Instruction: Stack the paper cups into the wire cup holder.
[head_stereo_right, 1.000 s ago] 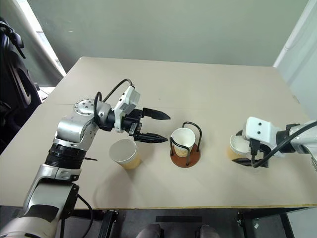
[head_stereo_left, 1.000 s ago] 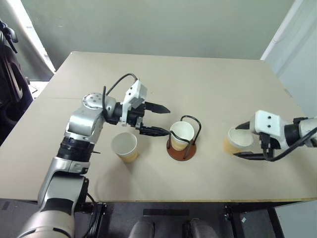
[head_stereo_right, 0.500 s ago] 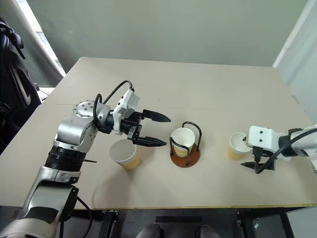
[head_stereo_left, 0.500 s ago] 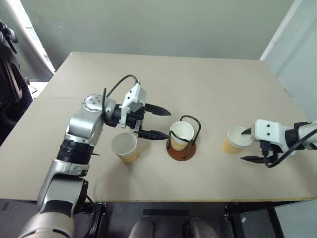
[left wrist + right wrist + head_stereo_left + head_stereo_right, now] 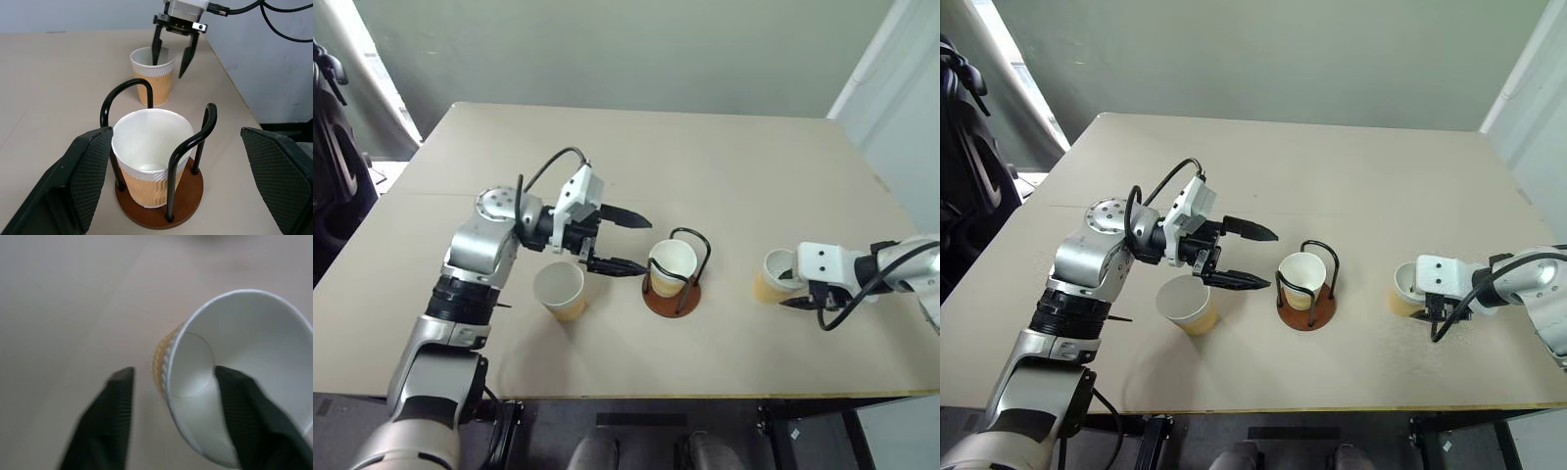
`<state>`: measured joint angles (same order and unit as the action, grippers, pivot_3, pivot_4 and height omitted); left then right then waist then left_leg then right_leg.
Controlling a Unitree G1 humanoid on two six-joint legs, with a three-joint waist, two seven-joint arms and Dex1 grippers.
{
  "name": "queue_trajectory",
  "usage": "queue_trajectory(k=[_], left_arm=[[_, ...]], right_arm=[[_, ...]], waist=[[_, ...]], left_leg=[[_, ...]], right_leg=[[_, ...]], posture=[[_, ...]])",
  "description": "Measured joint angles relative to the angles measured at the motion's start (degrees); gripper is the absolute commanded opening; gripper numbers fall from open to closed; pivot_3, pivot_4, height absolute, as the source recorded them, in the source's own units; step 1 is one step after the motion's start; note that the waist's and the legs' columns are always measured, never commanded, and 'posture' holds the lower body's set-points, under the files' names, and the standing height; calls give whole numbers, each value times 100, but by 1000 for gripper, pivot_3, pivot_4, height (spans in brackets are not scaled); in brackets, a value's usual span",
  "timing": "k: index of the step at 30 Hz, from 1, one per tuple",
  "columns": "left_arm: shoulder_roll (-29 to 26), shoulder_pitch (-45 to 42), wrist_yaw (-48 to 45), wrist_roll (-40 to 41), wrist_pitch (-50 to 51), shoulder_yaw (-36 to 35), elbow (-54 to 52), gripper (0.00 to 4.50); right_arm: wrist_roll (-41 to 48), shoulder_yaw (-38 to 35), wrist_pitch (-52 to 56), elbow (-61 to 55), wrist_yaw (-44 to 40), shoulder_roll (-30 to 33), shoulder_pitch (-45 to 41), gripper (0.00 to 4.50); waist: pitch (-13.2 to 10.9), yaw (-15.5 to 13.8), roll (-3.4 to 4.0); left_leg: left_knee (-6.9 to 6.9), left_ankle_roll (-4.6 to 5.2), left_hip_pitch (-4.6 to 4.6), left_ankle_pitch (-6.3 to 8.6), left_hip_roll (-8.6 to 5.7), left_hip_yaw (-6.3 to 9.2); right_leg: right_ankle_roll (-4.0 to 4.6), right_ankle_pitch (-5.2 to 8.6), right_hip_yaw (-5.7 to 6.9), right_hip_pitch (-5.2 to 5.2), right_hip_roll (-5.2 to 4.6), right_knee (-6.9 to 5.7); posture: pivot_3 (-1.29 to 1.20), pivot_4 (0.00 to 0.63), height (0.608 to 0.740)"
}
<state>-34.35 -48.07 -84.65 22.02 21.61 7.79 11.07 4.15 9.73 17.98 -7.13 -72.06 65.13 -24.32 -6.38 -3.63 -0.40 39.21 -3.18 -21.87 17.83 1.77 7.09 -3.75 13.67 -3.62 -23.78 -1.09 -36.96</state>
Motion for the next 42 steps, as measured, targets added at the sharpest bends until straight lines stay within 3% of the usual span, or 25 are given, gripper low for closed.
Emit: queue_trajectory(k=[2,4,15,26,33,42], left_arm=[[-2,0,2,0,0,0,-2,4500],[-4,0,3,0,0,0,-2,4500],[-47,0,-3,-102,-70,0,3,4500],[-72,-2,-24,-144,-133,4,57,4500],[-8,-20,-22,-156,-167,40,145,4500],[31,-26,-37,-193,-224,94,259,4500]], right_arm=[[-19,3,-13,8,-22,-19,-26,582],[-44,3,-14,8,-51,-32,-32,60],[320,-77,427,-404,-169,-131,-368,60],[1121,-363,1537,-827,-143,-437,-1974,60],[1657,-371,2379,-1055,111,-1146,-3196,60],[1847,-83,2722,-1378,209,-1416,-3204,60]], waist=[[0,0,0],[0,-1,0],[0,16,0],[0,21,0],[0,52,1],[0,43,1]], left_leg=[[0,0,0,0,0,0],[1,0,0,0,0,0],[-1,0,0,0,0,-1],[-2,1,0,-1,-1,3],[-3,1,0,-2,-1,6],[-5,1,-3,-2,-2,11]], right_leg=[[0,0,0,0,0,0],[0,0,0,1,0,0],[0,0,0,0,1,1],[0,0,1,-2,1,4],[2,1,1,-8,2,9],[3,2,5,-8,-2,7]], posture=[[0,150,740],[0,150,740],[0,150,740],[0,150,740],[0,150,740],[0,150,740]])
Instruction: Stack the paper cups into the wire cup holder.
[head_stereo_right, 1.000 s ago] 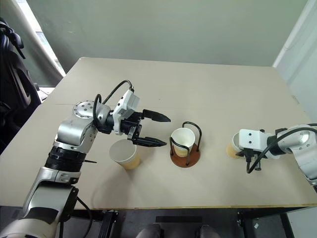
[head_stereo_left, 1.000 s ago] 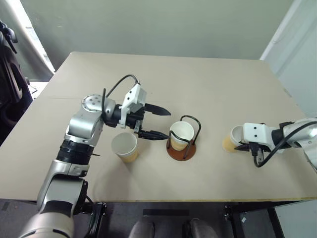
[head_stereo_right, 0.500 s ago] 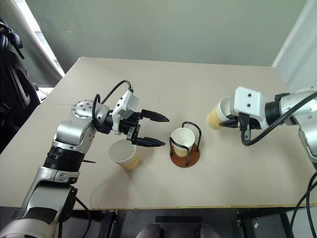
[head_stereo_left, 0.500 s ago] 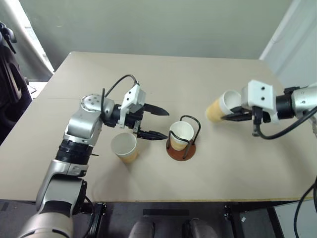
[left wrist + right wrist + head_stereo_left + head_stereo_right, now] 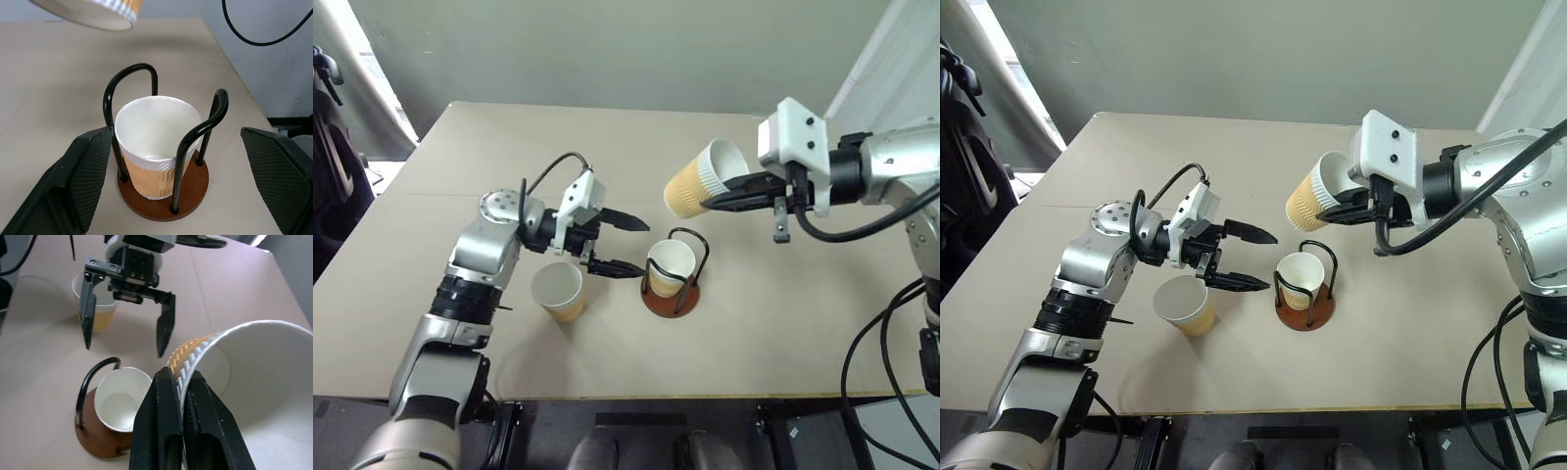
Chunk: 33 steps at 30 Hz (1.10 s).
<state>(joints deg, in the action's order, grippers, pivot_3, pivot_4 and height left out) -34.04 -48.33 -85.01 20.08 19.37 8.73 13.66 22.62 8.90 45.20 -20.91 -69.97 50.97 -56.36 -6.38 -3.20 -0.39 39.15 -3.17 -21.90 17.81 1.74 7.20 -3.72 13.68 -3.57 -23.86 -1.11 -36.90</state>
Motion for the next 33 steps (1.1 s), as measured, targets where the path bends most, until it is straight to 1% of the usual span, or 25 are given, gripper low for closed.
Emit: queue_trajectory(k=[3,10,19,27,33], left_arm=[[-41,0,-69,0,-22,0,7,4500],[-136,-70,-129,-35,-86,0,205,4500],[-286,-319,-111,-79,-214,-27,426,4500],[-317,-439,-84,-109,-263,-85,514,4500],[-315,-439,-70,-117,-263,-88,505,4500]], right_arm=[[45,121,22,-102,-39,16,139,60],[124,128,7,-259,-207,233,256,60],[47,320,-258,-254,-325,342,516,60],[-388,687,-813,-110,-428,376,743,60],[-792,1033,-1207,256,-438,122,722,60]], waist=[[0,2,0],[0,2,0],[0,3,0],[0,7,0],[0,10,0]], left_leg=[[0,0,-1,0,0,-1],[0,0,-1,0,0,0],[-1,0,-1,0,0,1],[-1,0,-1,0,0,2],[-1,0,-1,0,1,2]], right_leg=[[0,0,-1,0,0,1],[0,0,-1,1,0,2],[0,0,-1,1,0,2],[0,0,-1,1,-1,1],[0,0,-1,-1,-1,1]], posture=[[0,150,740],[0,150,740],[0,150,740],[0,150,740],[0,150,740]])
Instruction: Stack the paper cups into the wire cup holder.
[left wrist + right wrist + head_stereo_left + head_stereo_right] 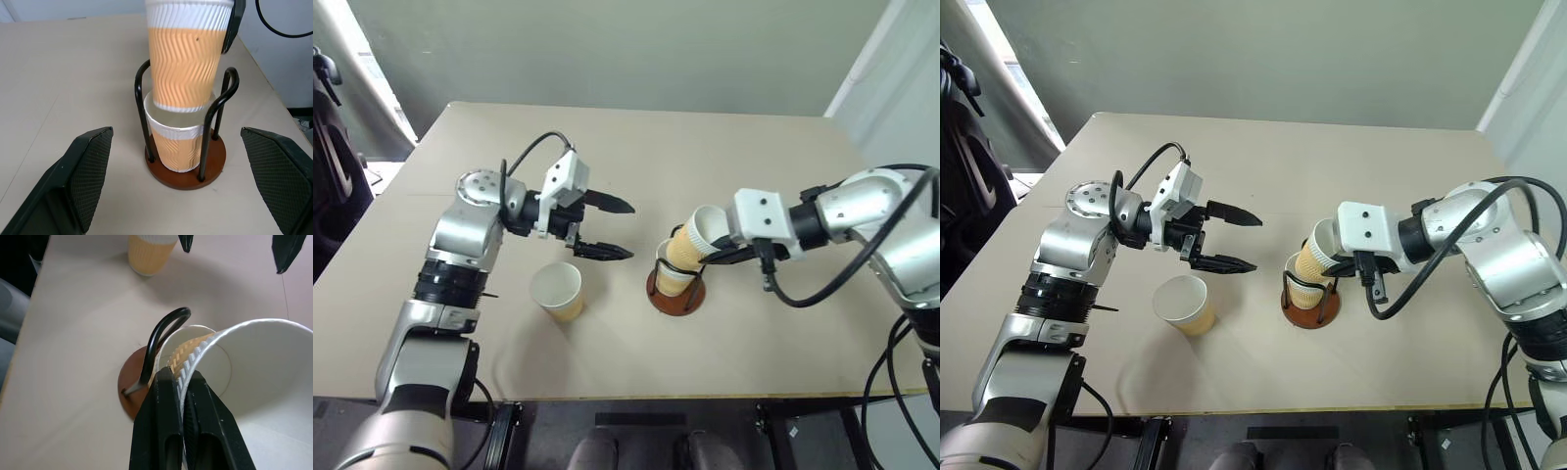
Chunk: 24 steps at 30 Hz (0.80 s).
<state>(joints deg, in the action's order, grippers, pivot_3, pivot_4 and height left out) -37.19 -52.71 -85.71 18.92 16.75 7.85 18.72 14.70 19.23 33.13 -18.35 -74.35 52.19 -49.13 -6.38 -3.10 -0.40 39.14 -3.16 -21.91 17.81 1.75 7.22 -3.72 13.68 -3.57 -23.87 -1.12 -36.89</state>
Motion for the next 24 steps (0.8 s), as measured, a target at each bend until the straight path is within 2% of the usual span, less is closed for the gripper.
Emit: queue_trajectory(k=[9,13,19,24], left_arm=[[-1,0,93,1,4,-9,-10,4500],[-1,1,104,2,9,-10,-14,4500],[1,1,105,2,9,-10,-20,4500],[10,1,108,-2,9,-10,-20,4500]], right_arm=[[-337,160,-320,161,-232,-160,-69,60],[-494,183,-495,161,-374,-69,-68,878],[-377,159,-237,146,-415,-207,-95,3035],[-9,-172,365,196,-85,-617,-345,3035]], waist=[[0,-1,0],[0,-2,0],[0,4,0],[0,3,0]], left_leg=[[-2,0,-1,0,0,0],[-2,0,-1,0,0,0],[-3,0,0,0,0,-1],[-3,0,0,0,0,-1]], right_leg=[[0,0,1,0,0,1],[0,0,0,1,0,0],[0,0,0,0,0,0],[1,0,0,0,0,4]], posture=[[0,150,740],[0,150,740],[0,150,740],[0,150,740]])
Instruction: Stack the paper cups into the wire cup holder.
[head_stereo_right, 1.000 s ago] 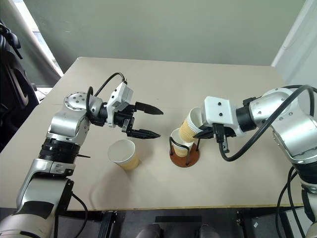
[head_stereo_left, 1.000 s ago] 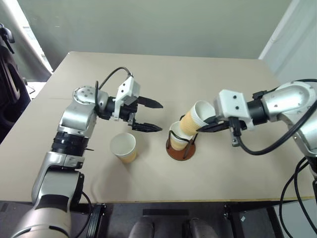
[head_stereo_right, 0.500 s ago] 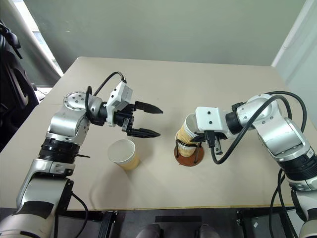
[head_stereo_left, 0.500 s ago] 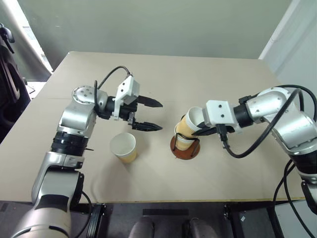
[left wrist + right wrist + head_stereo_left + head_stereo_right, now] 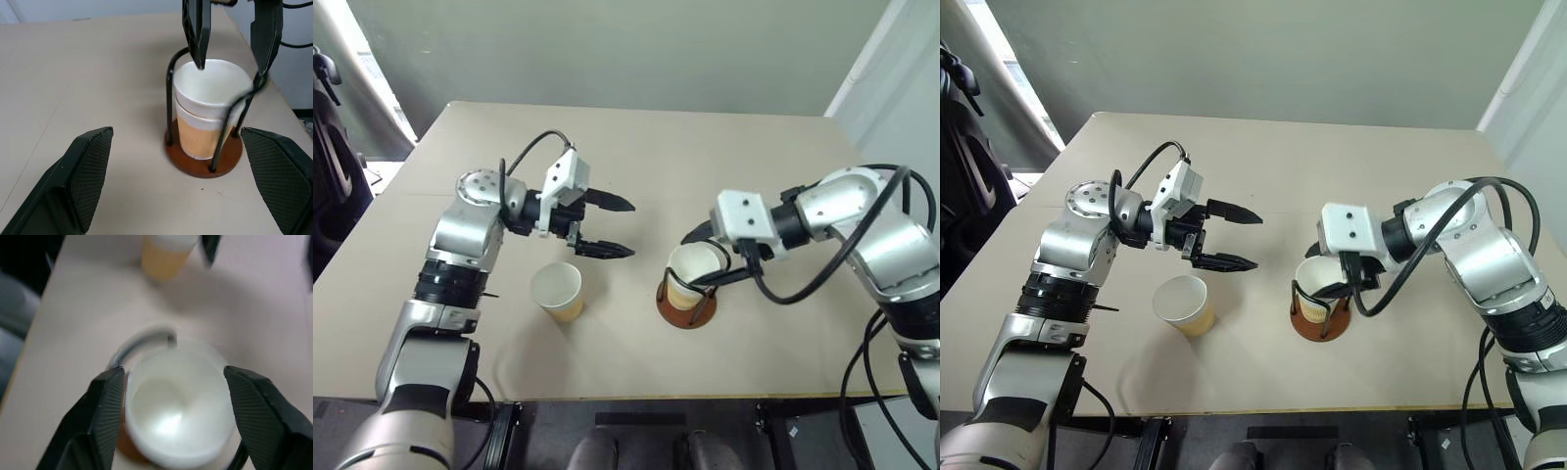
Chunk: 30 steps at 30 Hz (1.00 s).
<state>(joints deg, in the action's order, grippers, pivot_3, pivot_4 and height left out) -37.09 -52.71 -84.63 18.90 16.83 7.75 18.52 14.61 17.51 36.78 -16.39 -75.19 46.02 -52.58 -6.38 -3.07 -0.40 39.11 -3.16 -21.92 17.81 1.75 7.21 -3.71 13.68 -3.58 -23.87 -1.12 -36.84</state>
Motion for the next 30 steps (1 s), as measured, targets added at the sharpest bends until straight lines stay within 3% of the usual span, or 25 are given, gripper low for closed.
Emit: queue_trajectory(k=[4,12,23,30], left_arm=[[-2,0,56,-6,92,0,1,4500],[-157,1,150,-1,339,-13,-138,4500],[-1766,1085,-280,492,1143,-394,-1963,4500],[-2463,1758,-459,810,1301,-586,-2721,4500]], right_arm=[[21,-309,166,247,494,-242,-180,3035],[330,-566,459,313,664,-271,-179,3035],[1469,-1081,1368,-225,833,-223,246,3035],[1772,-1214,1440,-205,990,-226,264,3035]], waist=[[0,-11,0],[0,-4,0],[0,32,0],[0,40,0]], left_leg=[[-2,0,0,0,0,6],[-8,0,-4,0,0,4],[-20,-5,0,-3,1,4],[-16,-5,5,-3,2,9]], right_leg=[[3,1,4,-2,0,3],[3,1,3,-3,0,1],[9,5,1,-6,7,18],[20,11,2,-10,6,6]], posture=[[0,150,740],[0,150,740],[0,150,740],[0,150,740]])
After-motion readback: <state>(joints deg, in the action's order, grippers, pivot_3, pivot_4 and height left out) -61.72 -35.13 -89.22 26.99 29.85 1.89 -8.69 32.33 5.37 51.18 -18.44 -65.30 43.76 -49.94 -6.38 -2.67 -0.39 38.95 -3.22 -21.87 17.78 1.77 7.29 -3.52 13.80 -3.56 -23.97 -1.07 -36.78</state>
